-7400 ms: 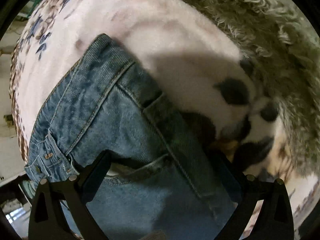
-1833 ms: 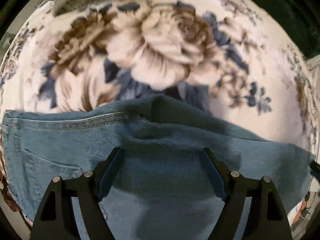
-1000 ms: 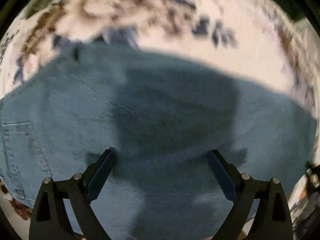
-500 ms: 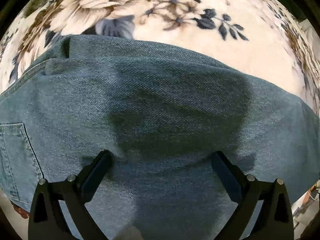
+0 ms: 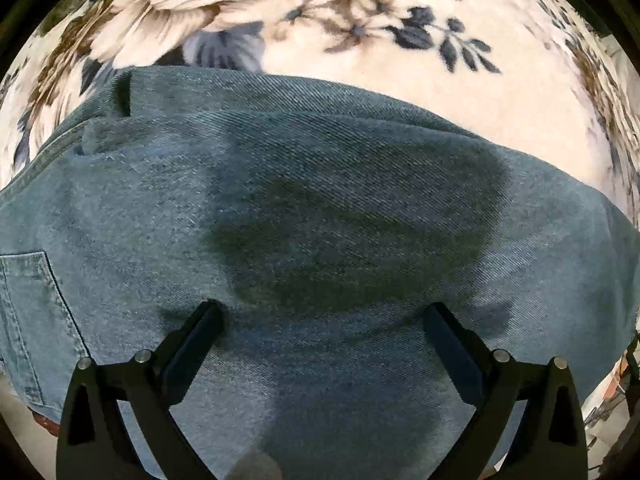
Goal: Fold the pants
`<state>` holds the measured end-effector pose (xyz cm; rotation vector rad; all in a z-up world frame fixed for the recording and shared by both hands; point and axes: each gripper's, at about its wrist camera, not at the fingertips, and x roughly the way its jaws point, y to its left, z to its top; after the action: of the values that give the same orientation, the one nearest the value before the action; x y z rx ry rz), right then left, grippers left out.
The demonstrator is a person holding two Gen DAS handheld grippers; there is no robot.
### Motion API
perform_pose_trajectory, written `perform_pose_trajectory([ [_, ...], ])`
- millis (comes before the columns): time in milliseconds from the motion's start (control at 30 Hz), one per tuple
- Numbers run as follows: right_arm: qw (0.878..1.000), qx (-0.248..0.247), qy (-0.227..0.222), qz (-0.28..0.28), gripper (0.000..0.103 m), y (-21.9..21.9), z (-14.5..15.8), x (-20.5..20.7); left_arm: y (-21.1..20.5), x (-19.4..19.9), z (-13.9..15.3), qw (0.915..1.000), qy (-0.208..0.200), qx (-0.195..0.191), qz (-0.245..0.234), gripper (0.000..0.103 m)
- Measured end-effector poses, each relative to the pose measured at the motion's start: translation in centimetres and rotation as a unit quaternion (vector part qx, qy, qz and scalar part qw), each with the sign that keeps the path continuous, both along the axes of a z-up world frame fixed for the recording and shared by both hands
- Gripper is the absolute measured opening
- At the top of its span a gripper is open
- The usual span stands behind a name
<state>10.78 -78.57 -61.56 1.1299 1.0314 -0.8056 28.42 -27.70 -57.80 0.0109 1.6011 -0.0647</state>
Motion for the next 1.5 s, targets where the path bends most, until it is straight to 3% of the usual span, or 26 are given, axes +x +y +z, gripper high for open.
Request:
perform_pose_trajectory([
  [133, 0.999, 0.01, 0.04, -0.001, 0.039, -0.7, -2.0, 1.2, -0.3, 0.4, -0.4, 1.0, 0.002, 0.005, 0.0, 0.103],
  [167, 0.999, -0.004, 0.041, -0.004, 0.033, -0.6, -1.9, 1.3, -0.2, 0.5, -0.4, 1.0, 0.002, 0.005, 0.0, 0.103],
  [200, 0.999, -0.02, 0.041, -0.003, 0.01, -0.4, -1.7, 1.5, -0.3, 0.4, -0.4, 1.0, 0.003, 0.004, -0.001, 0.103],
  [333, 0.995, -0.088, 0.043, 0.029, 0.009, 1.1, 1.2, 2.2, -0.6, 0.6, 0.3, 1.0, 0.004, -0.005, -0.003, 0.103],
  [433, 0.995, -0.091, 0.029, 0.016, 0.009, 1.3, 2.9, 1.3, -0.2, 0.2, 2.3, 0.9997, -0.013, -0.019, -0.005, 0.103],
  [500, 0.996, -0.075, 0.036, 0.019, 0.009, 0.9, 2.2, 1.1, -0.4, 0.1, 2.9, 0.9994, -0.019, -0.026, -0.008, 0.103],
  [567, 0.998, -0.015, 0.054, 0.01, 0.012, -0.3, -0.7, 0.3, -0.6, 0.1, 2.7, 0.9994, -0.011, -0.03, -0.011, 0.103],
  [600, 0.998, 0.02, 0.052, -0.009, 0.026, -0.8, -2.1, -0.5, -0.7, 0.0, 2.2, 0.9994, -0.003, -0.033, -0.012, 0.103],
  [667, 0.996, 0.061, 0.014, -0.06, 0.043, -1.5, -3.2, -2.5, -0.8, -0.1, 0.9, 0.9995, 0.013, -0.025, -0.017, 0.103],
  [733, 0.993, 0.074, -0.05, -0.079, 0.047, -1.5, -3.0, -3.7, -1.0, -0.3, 0.2, 0.9994, 0.006, -0.014, -0.03, 0.103],
  [867, 0.983, 0.113, -0.132, -0.05, 0.062, -0.3, -4.4, -4.1, -1.0, -0.5, -0.2, 0.9997, -0.007, -0.007, -0.023, 0.103],
  [933, 0.974, 0.151, -0.163, -0.041, 0.063, 0.3, -6.6, -3.6, -1.0, -0.9, -0.5, 0.9997, -0.011, -0.002, -0.02, 0.103],
  [1000, 0.962, 0.159, -0.216, -0.061, 0.064, 0.7, -7.7, -3.6, -1.1, -1.0, -0.6, 0.9997, -0.013, 0.001, -0.019, 0.103],
  [1067, 0.925, 0.168, -0.324, -0.102, 0.058, 0.8, -8.0, -3.9, -1.1, -1.1, -0.7, 0.9998, -0.012, 0.0, -0.019, 0.103],
  [1133, 0.909, 0.18, -0.362, -0.097, 0.054, 1.0, -8.1, -3.2, -1.2, -1.2, -0.6, 0.9998, -0.012, 0.0, -0.017, 0.103],
  [1167, 0.911, 0.181, -0.362, -0.078, 0.054, 1.2, -8.3, -2.3, -1.1, -1.1, -0.7, 0.9998, -0.011, 0.001, -0.015, 0.103],
  [1267, 0.938, 0.177, -0.297, -0.019, 0.055, 1.7, -10.3, 0.8, -1.2, -1.0, -0.6, 0.9999, -0.014, 0.007, -0.004, 0.103],
  [1300, 0.94, 0.17, -0.295, -0.012, 0.052, 1.7, -10.5, 1.2, -1.2, -0.3, -0.6, 0.9999, -0.014, 0.008, -0.002, 0.103],
  [1333, 0.945, 0.159, -0.287, -0.008, 0.046, 1.6, -10.4, 1.6, -1.2, 0.0, -0.7, 0.9999, -0.014, 0.008, 0.002, 0.103],
  [1367, 0.95, 0.149, -0.275, -0.012, 0.019, 1.5, -10.1, 1.6, -1.2, 0.0, -0.7, 0.9999, -0.013, 0.007, 0.005, 0.103],
  [1400, 0.95, 0.146, -0.275, -0.016, 0.008, 1.4, -9.9, 1.6, -1.2, 0.2, -0.6, 0.9999, -0.011, 0.005, 0.006, 0.103],
  [1500, 0.958, 0.112, -0.265, -0.021, 0.006, 1.7, -7.5, 1.3, -0.9, 0.1, -0.1, 0.9999, -0.013, -0.005, 0.008, 0.103],
])
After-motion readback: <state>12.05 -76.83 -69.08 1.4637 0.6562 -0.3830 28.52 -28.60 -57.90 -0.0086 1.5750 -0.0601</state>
